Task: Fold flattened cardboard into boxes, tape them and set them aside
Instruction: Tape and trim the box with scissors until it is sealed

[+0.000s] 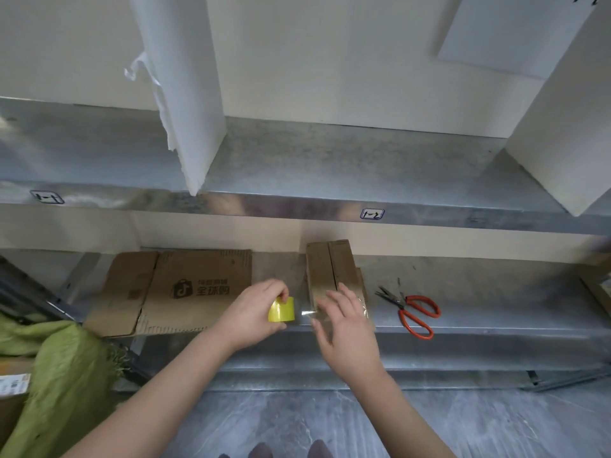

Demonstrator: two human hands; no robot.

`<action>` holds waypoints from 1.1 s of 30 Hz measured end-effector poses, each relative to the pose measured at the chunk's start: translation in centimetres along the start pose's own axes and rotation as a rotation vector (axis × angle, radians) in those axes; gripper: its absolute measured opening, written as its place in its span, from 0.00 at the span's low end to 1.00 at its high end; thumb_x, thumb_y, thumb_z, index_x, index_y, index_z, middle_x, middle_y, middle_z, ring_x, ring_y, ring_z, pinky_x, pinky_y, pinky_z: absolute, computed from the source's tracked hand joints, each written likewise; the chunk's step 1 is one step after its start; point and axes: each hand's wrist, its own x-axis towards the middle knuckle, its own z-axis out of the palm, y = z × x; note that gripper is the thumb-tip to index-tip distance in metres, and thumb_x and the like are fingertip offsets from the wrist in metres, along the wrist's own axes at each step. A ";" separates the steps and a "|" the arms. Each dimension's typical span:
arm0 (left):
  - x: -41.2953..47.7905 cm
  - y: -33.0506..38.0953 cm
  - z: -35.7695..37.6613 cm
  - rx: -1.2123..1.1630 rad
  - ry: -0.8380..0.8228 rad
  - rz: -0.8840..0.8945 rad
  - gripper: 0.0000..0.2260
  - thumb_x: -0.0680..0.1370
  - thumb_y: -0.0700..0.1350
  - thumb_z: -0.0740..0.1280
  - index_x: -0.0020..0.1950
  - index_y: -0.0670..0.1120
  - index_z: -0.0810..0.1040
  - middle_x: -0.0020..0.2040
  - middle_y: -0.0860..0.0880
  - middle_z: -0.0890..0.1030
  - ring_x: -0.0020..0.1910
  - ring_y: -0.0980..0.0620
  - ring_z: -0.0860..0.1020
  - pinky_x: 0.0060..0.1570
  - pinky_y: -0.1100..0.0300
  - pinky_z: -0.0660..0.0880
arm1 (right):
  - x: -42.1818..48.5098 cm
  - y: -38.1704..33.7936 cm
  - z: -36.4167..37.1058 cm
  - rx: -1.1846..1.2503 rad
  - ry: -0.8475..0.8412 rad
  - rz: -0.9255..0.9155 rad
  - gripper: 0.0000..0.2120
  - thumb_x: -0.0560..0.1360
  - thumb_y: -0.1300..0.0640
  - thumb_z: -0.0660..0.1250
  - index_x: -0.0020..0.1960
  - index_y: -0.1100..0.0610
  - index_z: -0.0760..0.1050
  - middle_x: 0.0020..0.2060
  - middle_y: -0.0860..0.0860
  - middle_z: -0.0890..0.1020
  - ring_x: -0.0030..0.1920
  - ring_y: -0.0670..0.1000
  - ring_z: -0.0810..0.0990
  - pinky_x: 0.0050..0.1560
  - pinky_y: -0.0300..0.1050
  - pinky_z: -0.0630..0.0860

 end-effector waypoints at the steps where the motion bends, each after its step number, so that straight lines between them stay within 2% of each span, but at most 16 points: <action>1: -0.2 0.3 -0.1 0.001 0.022 0.025 0.18 0.67 0.48 0.76 0.47 0.52 0.68 0.47 0.57 0.73 0.47 0.57 0.71 0.45 0.63 0.65 | 0.4 -1.1 0.1 0.069 -0.013 0.022 0.19 0.77 0.44 0.60 0.60 0.54 0.78 0.57 0.50 0.80 0.65 0.52 0.72 0.65 0.45 0.72; 5: -1.1 0.8 -0.4 -0.024 0.103 0.069 0.15 0.68 0.45 0.72 0.46 0.53 0.66 0.44 0.57 0.72 0.45 0.57 0.70 0.44 0.61 0.65 | 1.6 -4.1 0.5 0.330 -0.150 0.162 0.12 0.74 0.47 0.68 0.55 0.51 0.78 0.50 0.45 0.81 0.51 0.45 0.78 0.51 0.38 0.73; 7: -1.6 0.6 -0.4 -0.016 0.126 0.058 0.15 0.69 0.47 0.72 0.46 0.55 0.66 0.45 0.58 0.71 0.45 0.58 0.69 0.45 0.62 0.64 | 1.9 -4.8 0.9 0.402 -0.107 0.211 0.07 0.73 0.50 0.71 0.47 0.52 0.77 0.44 0.45 0.81 0.45 0.42 0.78 0.45 0.34 0.72; 10: -2.3 -0.1 -0.5 -0.047 0.113 0.018 0.16 0.70 0.53 0.74 0.50 0.53 0.69 0.48 0.57 0.72 0.48 0.58 0.69 0.49 0.63 0.64 | 1.8 -5.6 1.7 0.435 -0.058 0.223 0.07 0.72 0.54 0.73 0.40 0.54 0.77 0.39 0.45 0.80 0.41 0.40 0.75 0.40 0.29 0.67; 13: -3.3 -0.8 -0.9 -0.093 0.008 -0.019 0.25 0.70 0.59 0.71 0.62 0.51 0.71 0.59 0.56 0.72 0.59 0.58 0.67 0.61 0.64 0.62 | 1.4 -6.4 2.3 0.452 -0.062 0.248 0.06 0.73 0.52 0.71 0.41 0.53 0.75 0.39 0.43 0.80 0.41 0.42 0.77 0.42 0.40 0.73; 15: -4.5 -1.4 -1.0 -0.138 -0.080 -0.027 0.33 0.72 0.62 0.68 0.73 0.52 0.64 0.66 0.58 0.65 0.67 0.61 0.61 0.67 0.69 0.54 | 1.3 -6.8 2.8 0.464 -0.071 0.285 0.06 0.75 0.53 0.70 0.42 0.52 0.74 0.40 0.44 0.81 0.42 0.44 0.79 0.43 0.46 0.75; 16: -5.1 -1.6 -1.0 -0.158 -0.114 -0.042 0.34 0.74 0.61 0.67 0.75 0.54 0.59 0.68 0.59 0.62 0.69 0.62 0.58 0.67 0.71 0.52 | 1.3 -6.8 2.9 0.478 -0.075 0.312 0.06 0.75 0.54 0.70 0.42 0.51 0.73 0.40 0.43 0.82 0.42 0.44 0.80 0.44 0.47 0.76; 18: -6.2 -2.5 -0.8 -0.236 -0.131 -0.104 0.34 0.75 0.57 0.68 0.76 0.60 0.54 0.70 0.62 0.61 0.70 0.64 0.59 0.67 0.69 0.55 | 1.4 -6.9 3.3 0.516 -0.093 0.351 0.07 0.76 0.54 0.69 0.42 0.50 0.72 0.41 0.42 0.84 0.42 0.43 0.81 0.46 0.47 0.77; 20: -6.8 -3.1 -1.1 -0.386 -0.115 -0.200 0.34 0.74 0.55 0.71 0.74 0.63 0.56 0.69 0.64 0.65 0.66 0.63 0.67 0.63 0.67 0.64 | 1.5 -7.0 3.8 0.539 -0.110 0.360 0.08 0.76 0.55 0.69 0.41 0.50 0.71 0.42 0.41 0.84 0.42 0.42 0.81 0.47 0.47 0.78; 22: -6.9 -3.7 -1.6 -0.578 -0.147 -0.243 0.30 0.73 0.50 0.73 0.71 0.61 0.63 0.67 0.61 0.71 0.62 0.62 0.72 0.60 0.65 0.69 | 1.7 -6.9 4.4 0.570 -0.126 0.376 0.09 0.76 0.57 0.69 0.40 0.50 0.71 0.41 0.42 0.84 0.42 0.41 0.82 0.47 0.47 0.79; 24: -6.8 -4.5 -2.0 -0.654 -0.198 -0.238 0.27 0.74 0.45 0.72 0.70 0.56 0.67 0.64 0.57 0.74 0.61 0.61 0.74 0.58 0.66 0.71 | 2.2 -6.6 4.9 0.602 -0.154 0.395 0.09 0.75 0.57 0.70 0.40 0.51 0.72 0.41 0.44 0.84 0.42 0.42 0.82 0.47 0.48 0.79; 25: -6.8 -5.1 -2.2 -0.610 -0.202 -0.234 0.26 0.74 0.44 0.73 0.70 0.55 0.69 0.64 0.55 0.76 0.60 0.61 0.74 0.58 0.67 0.71 | 2.5 -6.6 5.2 0.590 -0.171 0.384 0.08 0.75 0.56 0.70 0.39 0.51 0.73 0.40 0.44 0.83 0.41 0.43 0.81 0.47 0.48 0.79; 27: -6.3 -6.6 -2.4 -0.362 -0.145 -0.212 0.28 0.71 0.47 0.76 0.69 0.55 0.71 0.64 0.55 0.77 0.60 0.62 0.75 0.59 0.70 0.68 | 2.6 -7.0 5.5 0.505 -0.205 0.329 0.08 0.74 0.54 0.71 0.39 0.51 0.73 0.39 0.44 0.80 0.41 0.42 0.78 0.45 0.44 0.76; 30: -4.9 -8.5 -2.6 -0.069 -0.026 -0.189 0.32 0.68 0.52 0.77 0.70 0.53 0.71 0.67 0.54 0.75 0.64 0.57 0.73 0.62 0.69 0.64 | 1.9 -8.5 6.0 0.494 -0.201 0.294 0.09 0.74 0.52 0.70 0.38 0.51 0.72 0.37 0.44 0.78 0.40 0.43 0.77 0.42 0.40 0.73; 33: -3.5 -9.2 -1.6 0.043 0.028 -0.150 0.32 0.68 0.55 0.75 0.71 0.52 0.70 0.66 0.51 0.76 0.66 0.51 0.73 0.65 0.62 0.65 | 1.7 -8.7 7.2 0.591 -0.145 0.442 0.10 0.76 0.53 0.69 0.38 0.52 0.71 0.33 0.45 0.78 0.37 0.43 0.77 0.39 0.38 0.71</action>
